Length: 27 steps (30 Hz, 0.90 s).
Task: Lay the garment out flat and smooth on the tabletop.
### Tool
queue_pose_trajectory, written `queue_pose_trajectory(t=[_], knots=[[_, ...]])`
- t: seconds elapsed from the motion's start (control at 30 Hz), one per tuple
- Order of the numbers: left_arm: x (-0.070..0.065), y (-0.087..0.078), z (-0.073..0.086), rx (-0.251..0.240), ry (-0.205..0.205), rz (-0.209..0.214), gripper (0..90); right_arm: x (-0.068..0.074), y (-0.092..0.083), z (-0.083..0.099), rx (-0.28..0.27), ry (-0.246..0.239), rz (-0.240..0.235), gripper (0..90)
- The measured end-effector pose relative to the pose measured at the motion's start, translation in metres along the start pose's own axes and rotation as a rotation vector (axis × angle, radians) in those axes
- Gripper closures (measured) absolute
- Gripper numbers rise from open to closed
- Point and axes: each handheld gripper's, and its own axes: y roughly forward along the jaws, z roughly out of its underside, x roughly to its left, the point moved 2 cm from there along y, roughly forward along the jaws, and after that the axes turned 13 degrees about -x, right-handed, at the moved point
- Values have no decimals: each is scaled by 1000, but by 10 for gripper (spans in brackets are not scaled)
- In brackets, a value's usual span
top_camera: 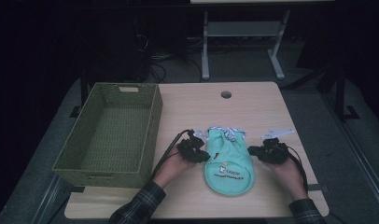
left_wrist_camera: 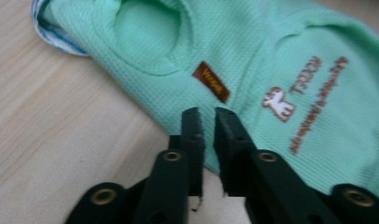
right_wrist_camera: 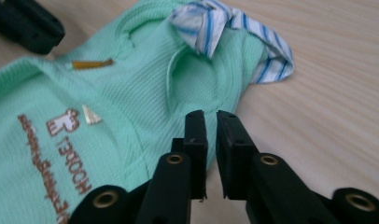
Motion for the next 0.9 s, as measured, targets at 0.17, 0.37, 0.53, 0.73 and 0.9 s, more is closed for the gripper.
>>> queue_pose_trajectory(t=[0.17, 0.37, 0.53, 0.73, 0.9], knots=[[-11, -7, 2, -24, 10, 8, 671, -10, 15, -16, -15, 3, 12, 794], [-16, -8, 5, -10, 39, 11, 627, -25, 38, -29, -9, 40, 21, 769], [-21, 0, 5, -15, 49, 8, 611, -32, 50, -35, -13, 57, 26, 769], [-22, 8, 9, 7, 76, -19, 720, -36, 62, -33, 3, 72, 16, 773], [-20, 8, 10, 22, 77, -16, 862, -37, 69, -28, 24, 73, 18, 873]])
